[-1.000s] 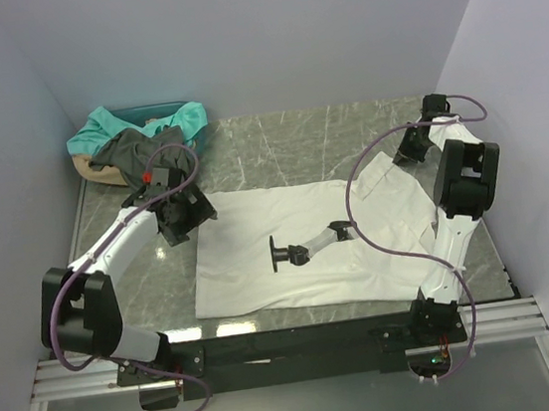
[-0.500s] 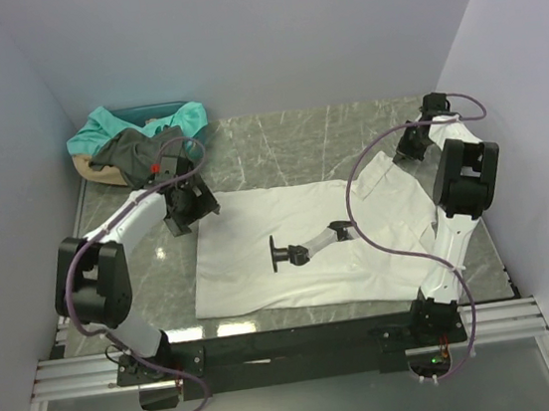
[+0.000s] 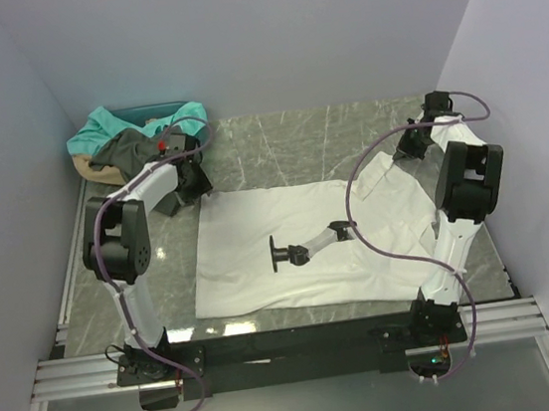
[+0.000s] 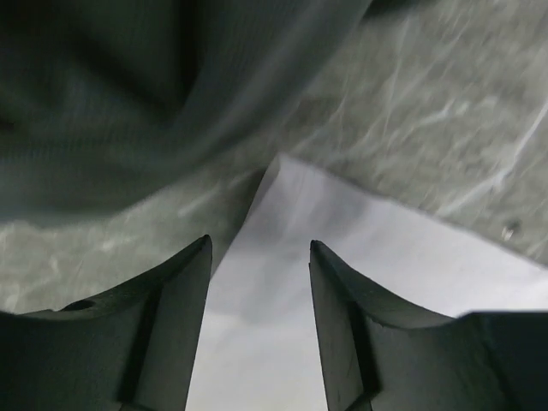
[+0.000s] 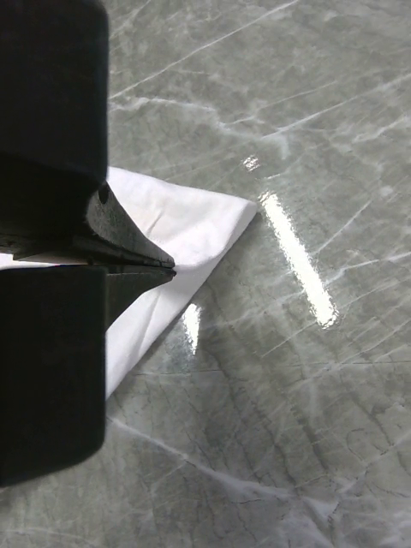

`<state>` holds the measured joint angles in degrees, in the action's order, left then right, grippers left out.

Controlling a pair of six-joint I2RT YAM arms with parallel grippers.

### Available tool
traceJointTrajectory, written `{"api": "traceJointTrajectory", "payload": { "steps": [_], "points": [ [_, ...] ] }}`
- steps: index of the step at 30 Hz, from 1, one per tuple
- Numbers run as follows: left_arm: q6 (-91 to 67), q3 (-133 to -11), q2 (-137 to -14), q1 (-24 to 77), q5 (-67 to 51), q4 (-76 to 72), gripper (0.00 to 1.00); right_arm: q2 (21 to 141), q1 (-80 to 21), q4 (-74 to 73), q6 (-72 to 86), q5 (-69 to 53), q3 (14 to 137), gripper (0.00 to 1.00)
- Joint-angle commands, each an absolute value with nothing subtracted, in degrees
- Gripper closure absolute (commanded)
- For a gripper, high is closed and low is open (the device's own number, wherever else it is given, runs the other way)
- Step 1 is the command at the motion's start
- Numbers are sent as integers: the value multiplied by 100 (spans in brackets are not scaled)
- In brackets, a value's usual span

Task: Fold and stack the t-shirts
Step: Fold the tshirt

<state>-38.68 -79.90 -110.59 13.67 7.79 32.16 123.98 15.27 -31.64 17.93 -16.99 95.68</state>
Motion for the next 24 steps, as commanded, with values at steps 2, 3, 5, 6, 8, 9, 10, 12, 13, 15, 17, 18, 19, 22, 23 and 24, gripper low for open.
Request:
{"api": "traceJointTrajectory", "payload": {
  "steps": [2,3,5,6,8,9,10,12,13,15,17,18,19,22,23,24],
  "points": [
    [-3604,-8674,-11408,1345,1125,3217,47,12006,1538,-2997,1819,-1758,9396,100],
    [-3595,-8753,-11495,1345,1195,3217,49,11997,1538,-2971,1837,-1767,9361,100],
    [-3551,-8824,-11636,1327,1213,3199,51,11980,1538,-2971,1846,-1775,9343,100],
    [-3542,-8911,-11698,1318,1178,3199,52,11971,1538,-2962,1863,-1775,9325,100],
    [-3524,-9026,-11890,1318,1169,3260,53,11936,1538,-2962,1854,-1775,9308,100],
    [-3516,-9105,-11944,1318,1169,3269,53,11936,1538,-2971,1854,-1775,9299,100],
    [-3507,-9140,-11988,1327,1160,3278,54,11909,1538,-2971,1854,-1767,9299,100],
    [-3498,-9193,-12067,1327,1143,3261,57,11883,1538,-2979,1863,-1758,9273,100],
    [-3489,-9219,-12093,1318,1116,3261,57,11848,1529,-2971,1863,-1758,9255,100],
    [-3463,-9316,-12181,1327,1107,3287,57,11821,1538,-2971,1881,-1758,9220,100],
    [-3454,-9386,-12278,1318,1125,3331,59,11777,1538,-2971,1898,-1758,9202,100],
    [-3454,-9439,-12296,1327,1116,3348,61,11760,1538,-2971,1907,-1758,9176,100],
    [-3445,-9448,-12313,1327,1099,3366,62,11725,1538,-2979,1925,-1740,9167,100],
    [-3463,-9369,-12296,1336,1037,3305,65,11663,1538,-2979,1942,-1714,9097,100],
    [-3463,-9334,-12287,1336,1028,3305,65,11654,1538,-2979,1951,-1714,9071,100],
    [-3472,-9290,-12278,1353,1011,3305,65,11637,1538,-2971,1960,-1696,9027,100]
  ]
}}
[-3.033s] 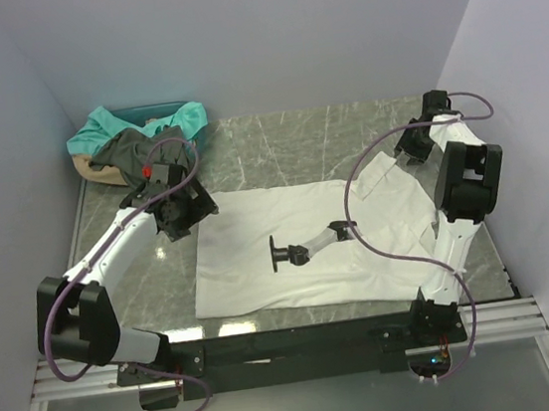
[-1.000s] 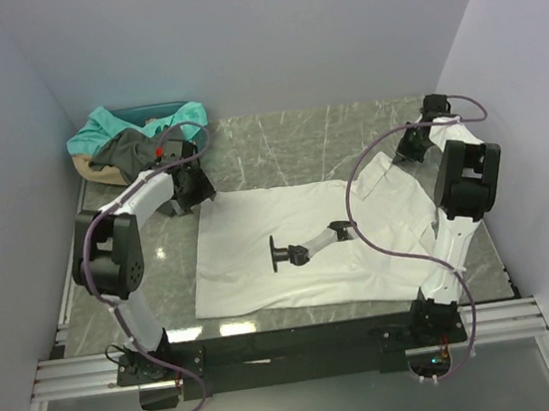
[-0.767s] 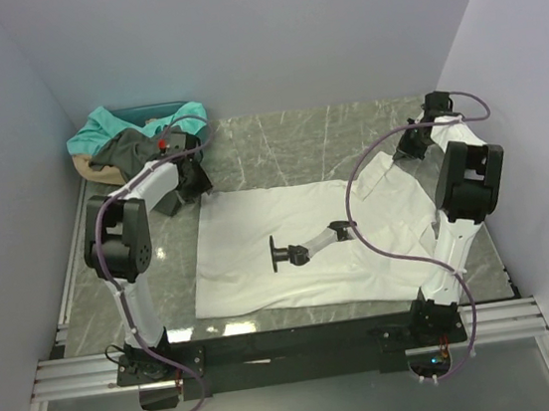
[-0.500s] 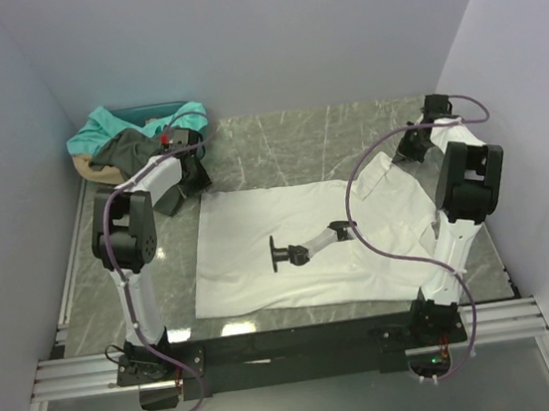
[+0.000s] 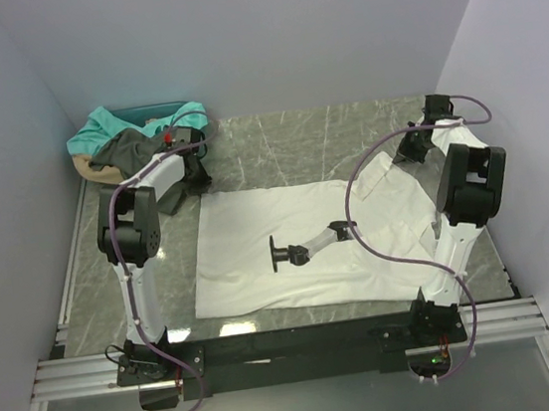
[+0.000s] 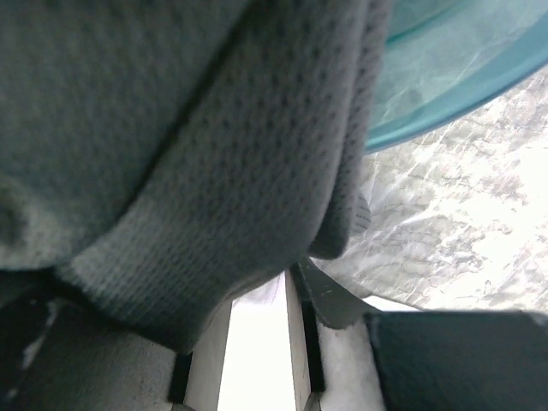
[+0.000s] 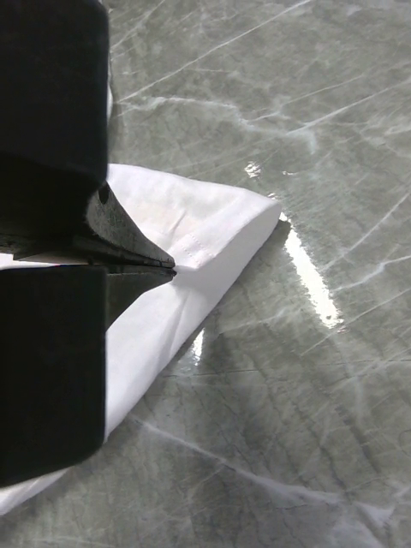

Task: Fold and stack the t-shirts
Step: Fold the tshirt

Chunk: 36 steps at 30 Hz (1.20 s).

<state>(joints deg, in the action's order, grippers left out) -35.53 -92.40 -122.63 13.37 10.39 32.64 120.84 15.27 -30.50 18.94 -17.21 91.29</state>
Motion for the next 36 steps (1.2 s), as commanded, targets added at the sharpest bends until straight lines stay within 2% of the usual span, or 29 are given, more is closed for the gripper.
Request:
{"api": "traceJointTrajectory", "payload": {
  "steps": [1,19,36],
  "points": [
    [-3472,-9264,-12270,1345,1019,3313,65,11593,1529,-2971,1969,-1688,9000,100],
    [-3489,-8877,-12067,1494,1090,3199,65,11417,1538,-2927,2021,-1705,8745,100],
    [-3542,-8464,-11962,1573,1055,3120,69,11162,1538,-2856,2092,-1723,8438,100]
  ]
}}
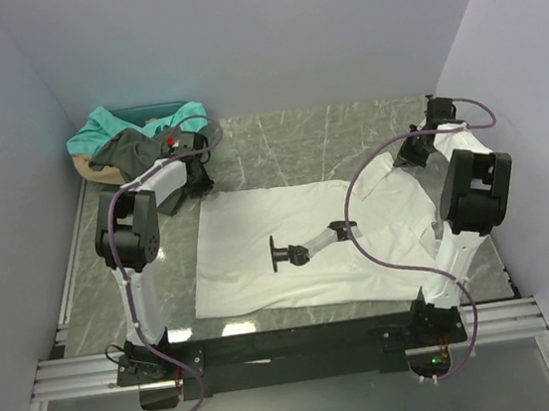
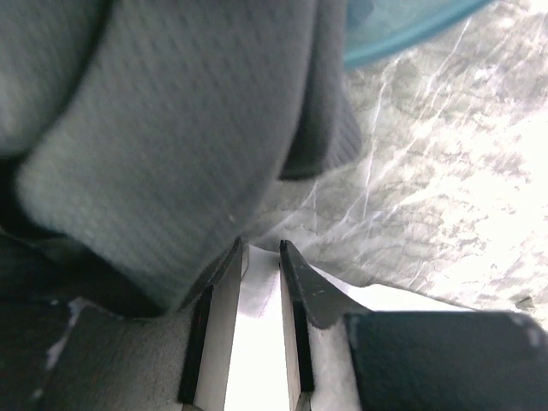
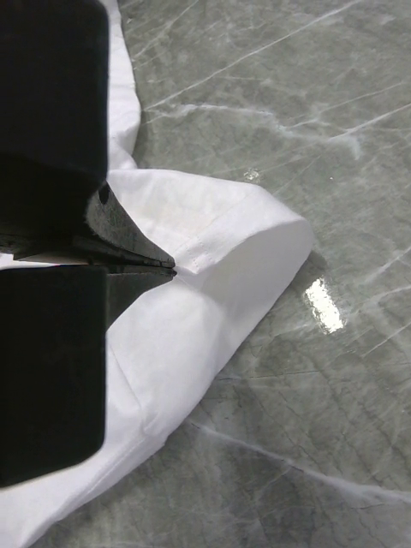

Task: Fold and stack the t-shirts
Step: Fold the tshirt

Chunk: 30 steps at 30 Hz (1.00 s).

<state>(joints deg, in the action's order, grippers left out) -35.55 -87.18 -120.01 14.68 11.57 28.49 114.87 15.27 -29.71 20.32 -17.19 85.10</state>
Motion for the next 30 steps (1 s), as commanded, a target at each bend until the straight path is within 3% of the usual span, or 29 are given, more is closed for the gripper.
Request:
{"api": "traceJointTrajectory", "payload": {
  "steps": [1,7,10,15,30],
  "points": [
    [-3551,-8446,-11953,1591,1055,3111,69,11153,1538,-2856,2100,-1723,8420,100],
    [-3568,-8332,-11944,1705,1072,3085,69,11109,1538,-2865,2092,-1714,8385,100],
    [-3568,-8323,-11971,1696,1107,3094,74,11083,1538,-2874,2092,-1723,8402,100],
    [-3525,-8332,-11988,1696,1204,3120,99,11048,1538,-2874,2118,-1766,8394,100],
    [-3393,-8517,-11119,1705,1292,3076,99,10363,1538,-3726,2136,-1617,8842,100]
  ]
}}
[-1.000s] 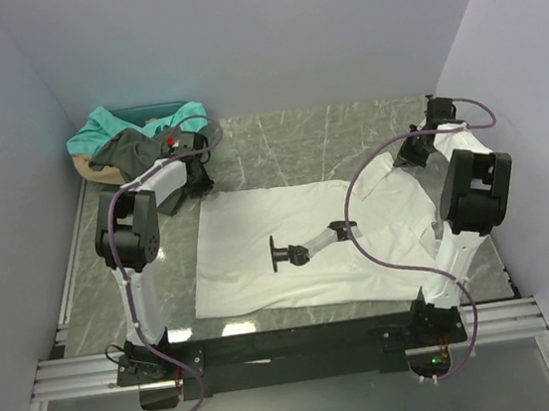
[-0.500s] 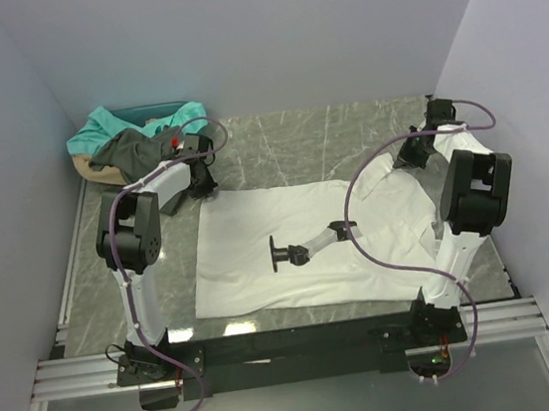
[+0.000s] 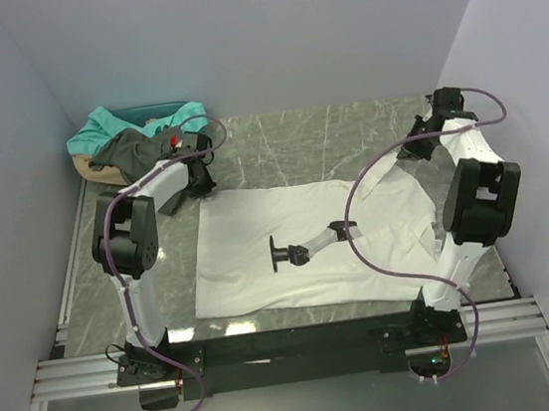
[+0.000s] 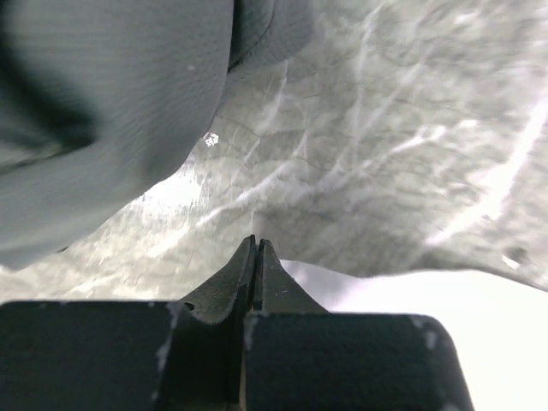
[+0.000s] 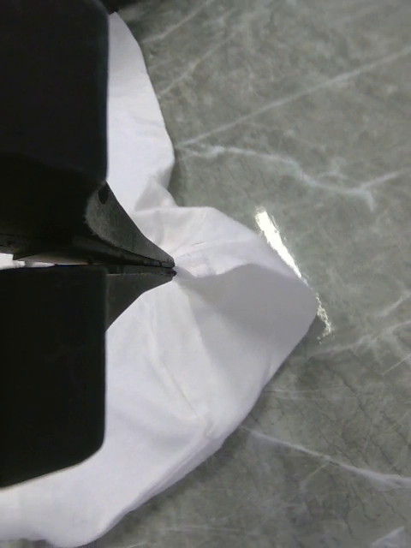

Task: Fold and stack the t-shirts
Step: Fold the tshirt

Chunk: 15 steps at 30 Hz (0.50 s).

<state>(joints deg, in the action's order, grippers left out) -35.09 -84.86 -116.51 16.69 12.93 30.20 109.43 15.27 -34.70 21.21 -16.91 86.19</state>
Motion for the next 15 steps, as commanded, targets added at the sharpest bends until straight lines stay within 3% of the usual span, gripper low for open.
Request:
{"api": "traceJointTrajectory", "payload": {
  "steps": [1,15],
  "points": [
    [-3384,-8499,-11022,1696,1283,3067,99,10310,1547,-3744,2136,-1626,8798,100],
    [-3331,-7489,-9967,1696,1143,2716,99,8904,1538,-4965,2162,-1397,8174,100]
  ]
}}
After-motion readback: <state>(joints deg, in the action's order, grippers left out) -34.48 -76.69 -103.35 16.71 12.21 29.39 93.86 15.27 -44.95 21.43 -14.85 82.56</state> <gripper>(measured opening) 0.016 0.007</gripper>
